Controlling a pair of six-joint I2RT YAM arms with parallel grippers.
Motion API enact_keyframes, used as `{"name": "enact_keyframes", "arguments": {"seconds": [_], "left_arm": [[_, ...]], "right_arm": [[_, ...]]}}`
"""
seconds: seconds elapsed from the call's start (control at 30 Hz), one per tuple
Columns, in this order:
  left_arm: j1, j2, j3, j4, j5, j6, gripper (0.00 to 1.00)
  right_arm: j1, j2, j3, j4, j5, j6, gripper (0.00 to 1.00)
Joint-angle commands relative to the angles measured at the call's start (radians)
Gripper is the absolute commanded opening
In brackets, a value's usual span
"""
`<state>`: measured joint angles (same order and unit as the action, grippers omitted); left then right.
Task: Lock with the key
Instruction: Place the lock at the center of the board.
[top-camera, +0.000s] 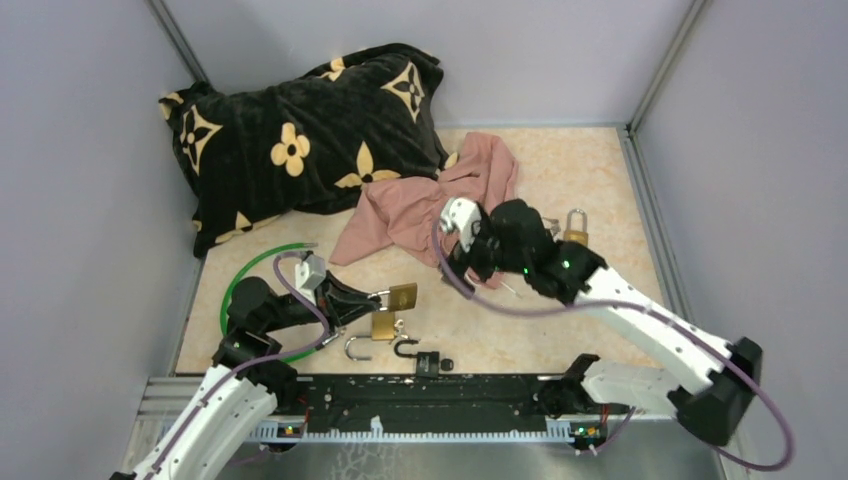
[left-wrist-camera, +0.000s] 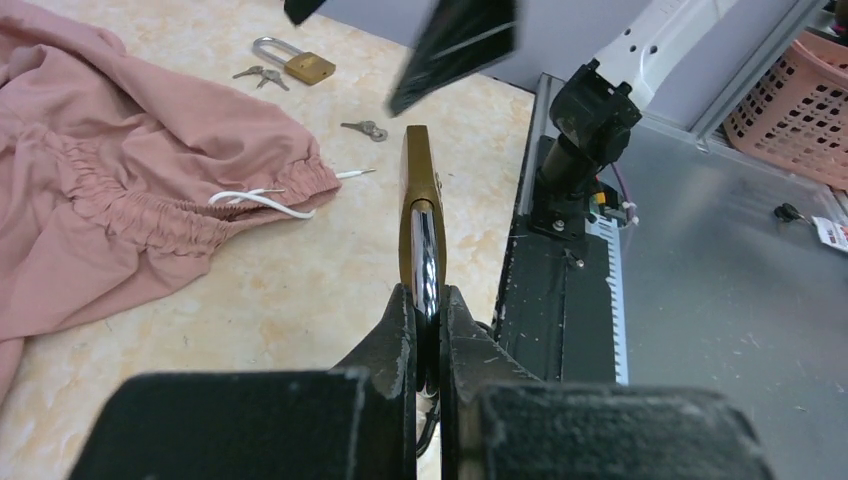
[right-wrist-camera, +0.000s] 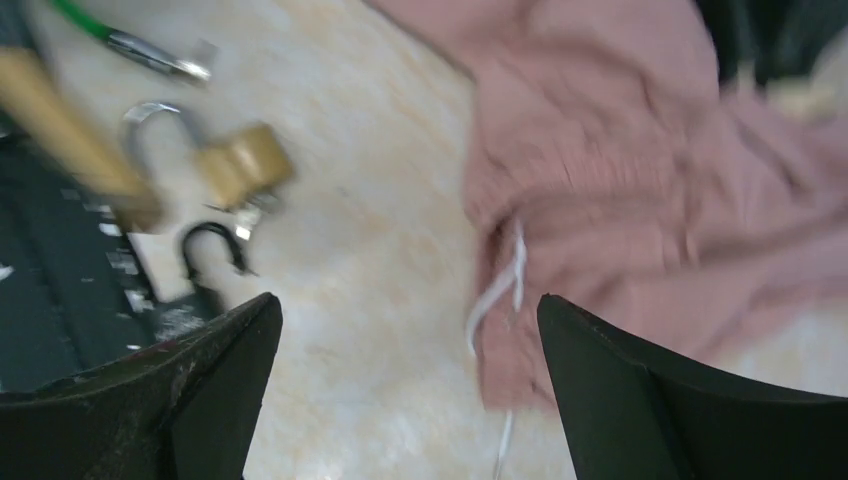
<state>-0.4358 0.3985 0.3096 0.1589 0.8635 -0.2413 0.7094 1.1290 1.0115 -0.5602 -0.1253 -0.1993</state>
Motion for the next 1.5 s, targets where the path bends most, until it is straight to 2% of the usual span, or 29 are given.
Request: {"name": "enact_keyframes", "arguments": {"seconds": [0.0, 0.07, 0.17, 0.33, 0.43, 0.63, 0.83, 1.03, 1.1, 1.13, 1.23, 1.3, 1.43, 1.47], "left_arm": [[0.003, -0.002, 0.02, 0.112, -0.049, -0.018, 0.0], [0.006, 0.007, 0.023, 0.104, -0.129, -0.143, 0.0], [0.01, 0.013, 0.025, 0.114, -0.125, -0.26, 0.0], [0.011, 0.006, 0.036, 0.113, -0.147, -0.265, 0.0], [0.012, 0.014, 0.031, 0.139, -0.151, -0.287, 0.0], [0.012, 0.017, 0.027, 0.133, -0.143, -0.338, 0.0], [0.015, 0.016, 0.008, 0.232, -0.115, -0.409, 0.0], [0.014, 0.015, 0.011, 0.214, -0.1, -0.389, 0.0], [0.014, 0.014, 0.012, 0.213, -0.101, -0.391, 0.0], [0.015, 0.013, 0.013, 0.211, -0.104, -0.389, 0.0], [0.014, 0.013, 0.013, 0.207, -0.105, -0.387, 0.0], [0.014, 0.013, 0.01, 0.208, -0.105, -0.389, 0.0], [0.014, 0.013, 0.002, 0.214, -0.11, -0.384, 0.0], [0.014, 0.01, 0.0, 0.213, -0.116, -0.384, 0.06]], "right_arm": [[0.229, -0.126, -0.025, 0.235, -0.097, -0.222, 0.98], [0.347, -0.137, -0.064, 0.328, 0.046, -0.283, 0.98], [0.501, -0.11, -0.098, 0.396, 0.234, -0.414, 0.98], [0.613, -0.048, -0.14, 0.528, 0.4, -0.577, 0.98], [0.622, -0.01, -0.168, 0.657, 0.428, -0.627, 0.98], [0.624, 0.055, -0.185, 0.752, 0.455, -0.666, 0.98], [0.626, 0.106, -0.173, 0.747, 0.441, -0.68, 0.97], [0.639, 0.13, -0.141, 0.731, 0.43, -0.688, 0.93], [0.639, 0.135, -0.139, 0.723, 0.441, -0.689, 0.84], [0.64, 0.134, -0.139, 0.719, 0.443, -0.687, 0.76], [0.639, 0.124, -0.142, 0.718, 0.454, -0.675, 0.37], [0.639, 0.118, -0.14, 0.71, 0.467, -0.668, 0.2], [0.638, 0.107, -0.13, 0.688, 0.492, -0.62, 0.03], [0.638, 0.104, -0.129, 0.684, 0.496, -0.611, 0.0]]}}
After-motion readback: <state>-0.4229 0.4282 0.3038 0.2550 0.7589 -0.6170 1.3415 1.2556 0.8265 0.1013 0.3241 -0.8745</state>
